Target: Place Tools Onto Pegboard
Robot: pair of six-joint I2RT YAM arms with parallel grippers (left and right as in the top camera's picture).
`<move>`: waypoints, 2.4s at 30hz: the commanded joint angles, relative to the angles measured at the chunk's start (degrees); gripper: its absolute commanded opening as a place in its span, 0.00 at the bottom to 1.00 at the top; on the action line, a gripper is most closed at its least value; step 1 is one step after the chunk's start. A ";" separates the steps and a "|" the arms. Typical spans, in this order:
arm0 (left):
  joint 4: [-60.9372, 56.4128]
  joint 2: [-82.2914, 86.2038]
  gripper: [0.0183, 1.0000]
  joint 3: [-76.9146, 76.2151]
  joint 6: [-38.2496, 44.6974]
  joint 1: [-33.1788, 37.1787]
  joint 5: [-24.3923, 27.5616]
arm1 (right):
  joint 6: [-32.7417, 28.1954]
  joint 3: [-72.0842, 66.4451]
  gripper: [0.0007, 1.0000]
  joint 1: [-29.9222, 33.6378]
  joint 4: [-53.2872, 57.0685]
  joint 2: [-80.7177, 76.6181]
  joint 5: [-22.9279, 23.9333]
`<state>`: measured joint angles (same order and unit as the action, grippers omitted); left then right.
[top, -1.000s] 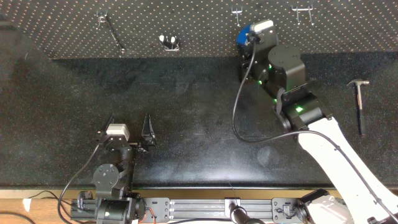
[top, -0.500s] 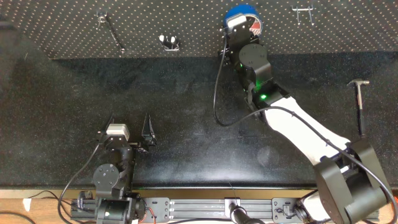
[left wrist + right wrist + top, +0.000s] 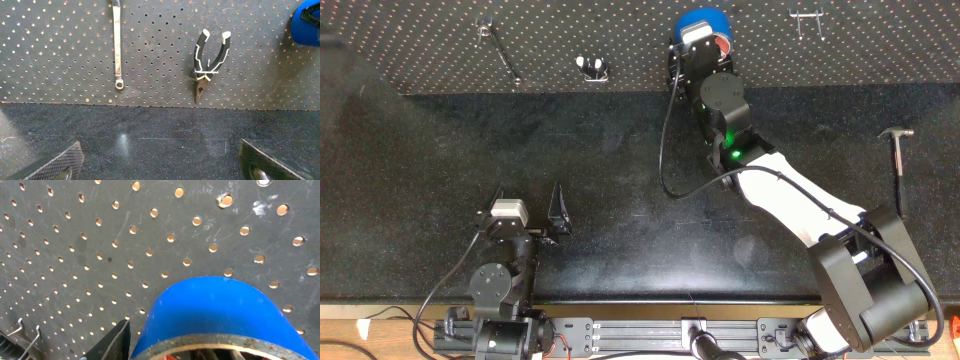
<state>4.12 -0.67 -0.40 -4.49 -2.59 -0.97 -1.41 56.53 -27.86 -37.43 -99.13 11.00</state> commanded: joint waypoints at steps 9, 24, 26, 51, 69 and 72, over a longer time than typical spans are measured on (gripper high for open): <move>0.44 0.46 1.00 0.09 0.70 -0.28 0.37 | -0.20 0.70 0.49 -1.66 25.24 14.36 -0.07; 0.44 0.46 1.00 0.09 0.70 -0.28 0.37 | 9.14 -0.96 0.99 51.49 89.81 21.20 0.37; 0.44 0.46 1.00 0.09 0.70 -0.28 0.37 | -0.92 -0.96 1.00 56.33 88.04 16.41 0.37; 0.44 0.46 1.00 0.09 0.70 -0.28 0.37 | -7.76 -0.98 0.07 57.05 72.83 10.84 -21.18; 0.44 0.46 1.00 0.09 0.70 -0.28 0.37 | 6.69 -0.98 0.07 28.22 57.79 26.51 -20.68; 0.44 0.46 1.00 0.09 0.70 -0.28 0.37 | 6.73 -0.98 0.08 28.17 55.28 23.61 -20.70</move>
<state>4.12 -0.67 -0.40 -4.49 -2.59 -0.97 4.47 55.22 0.67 19.07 -74.37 -10.00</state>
